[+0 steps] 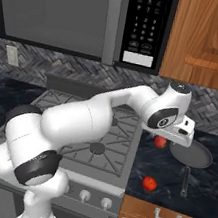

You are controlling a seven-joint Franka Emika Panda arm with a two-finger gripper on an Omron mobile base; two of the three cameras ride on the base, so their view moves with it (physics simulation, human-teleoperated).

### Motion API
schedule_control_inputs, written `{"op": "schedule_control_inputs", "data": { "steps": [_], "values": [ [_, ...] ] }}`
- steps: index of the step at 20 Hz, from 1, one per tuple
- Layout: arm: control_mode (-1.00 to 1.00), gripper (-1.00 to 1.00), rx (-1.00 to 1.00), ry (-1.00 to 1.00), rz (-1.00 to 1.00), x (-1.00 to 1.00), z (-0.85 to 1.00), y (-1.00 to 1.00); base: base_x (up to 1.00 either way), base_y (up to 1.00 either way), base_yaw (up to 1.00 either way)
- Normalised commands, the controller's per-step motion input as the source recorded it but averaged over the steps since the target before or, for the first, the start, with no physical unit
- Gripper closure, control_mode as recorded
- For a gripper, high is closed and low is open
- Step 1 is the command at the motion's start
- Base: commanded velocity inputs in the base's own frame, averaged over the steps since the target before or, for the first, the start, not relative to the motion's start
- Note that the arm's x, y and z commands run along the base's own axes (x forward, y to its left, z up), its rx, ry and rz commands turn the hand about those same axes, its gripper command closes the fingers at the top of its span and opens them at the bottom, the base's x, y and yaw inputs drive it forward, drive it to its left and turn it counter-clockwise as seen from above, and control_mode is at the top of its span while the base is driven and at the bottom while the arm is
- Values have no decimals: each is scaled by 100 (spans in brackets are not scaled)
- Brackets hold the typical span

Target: Place the pan on the front right burner on the stove. Then place the tomato and the onion in the pan and turn on the front right burner.

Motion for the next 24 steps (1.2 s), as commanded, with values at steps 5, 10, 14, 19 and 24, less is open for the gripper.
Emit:
{"op": "schedule_control_inputs", "data": {
  "steps": [5,10,14,19,24],
  "values": [
    [-100,-100,0,5,0,0,-8,-30,0,0,0],
    [-100,-100,0,8,0,0,-21,-31,0,0,0],
    [-100,-100,0,9,0,0,-25,-31,0,0,0],
    [-100,-100,0,6,0,0,-17,-35,0,0,0],
    [-100,-100,0,2,0,0,-19,-27,0,0,0]
  ]
}}
